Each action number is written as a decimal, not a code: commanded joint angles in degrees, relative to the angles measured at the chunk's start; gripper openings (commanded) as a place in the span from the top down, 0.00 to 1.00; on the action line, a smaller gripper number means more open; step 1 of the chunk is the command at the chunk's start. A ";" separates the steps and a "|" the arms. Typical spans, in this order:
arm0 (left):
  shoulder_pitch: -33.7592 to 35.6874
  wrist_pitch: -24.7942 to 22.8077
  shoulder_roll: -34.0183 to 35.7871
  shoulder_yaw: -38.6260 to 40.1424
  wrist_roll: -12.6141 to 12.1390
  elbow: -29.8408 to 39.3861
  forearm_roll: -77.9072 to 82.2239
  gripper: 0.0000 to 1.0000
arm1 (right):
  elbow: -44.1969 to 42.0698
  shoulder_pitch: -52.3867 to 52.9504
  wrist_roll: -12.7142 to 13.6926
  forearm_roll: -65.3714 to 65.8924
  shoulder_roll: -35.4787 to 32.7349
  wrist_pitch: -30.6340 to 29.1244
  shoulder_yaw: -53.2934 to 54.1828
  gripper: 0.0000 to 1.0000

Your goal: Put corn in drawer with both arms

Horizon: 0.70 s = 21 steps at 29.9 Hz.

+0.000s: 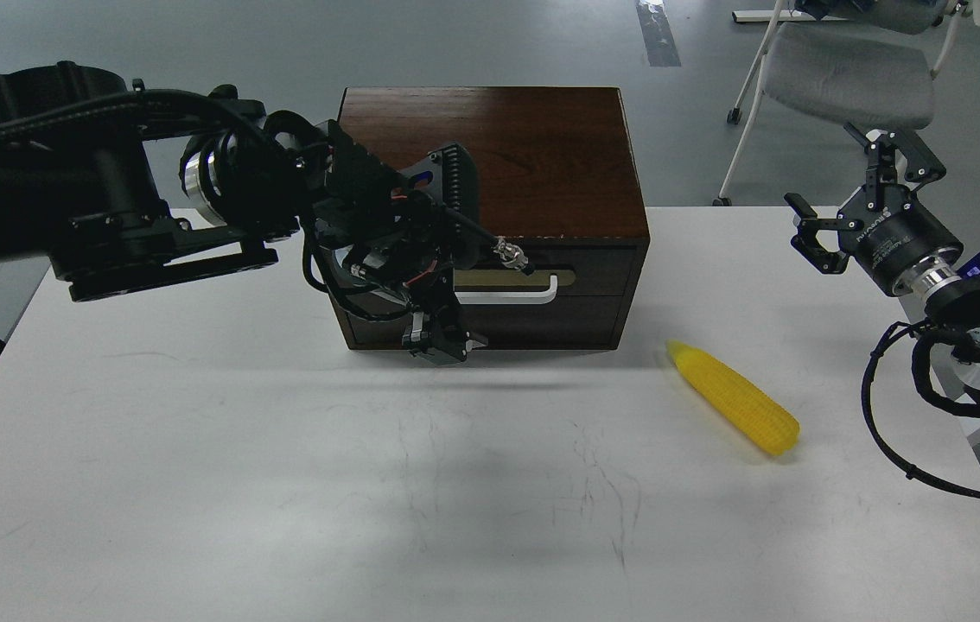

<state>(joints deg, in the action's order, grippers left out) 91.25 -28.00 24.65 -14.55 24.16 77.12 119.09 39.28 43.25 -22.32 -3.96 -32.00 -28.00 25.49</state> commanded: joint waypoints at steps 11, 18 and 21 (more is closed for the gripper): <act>-0.28 0.00 -4.00 -0.48 -0.08 -3.11 -0.09 0.05 | -0.08 -0.09 0.00 0.00 -0.34 0.00 0.09 0.00; -0.45 0.00 -4.00 -1.27 -0.08 -3.55 -0.09 0.05 | 0.00 -0.27 -0.09 0.00 -0.69 0.00 0.09 0.00; -0.46 0.00 -4.00 -1.97 -0.08 -3.55 -0.09 0.05 | -0.08 -0.27 -0.09 0.00 -0.69 0.00 0.09 0.00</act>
<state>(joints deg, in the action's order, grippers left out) 90.82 -28.00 20.65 -16.01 24.07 73.58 119.00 39.25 43.01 -22.41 -3.96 -32.66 -28.00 25.60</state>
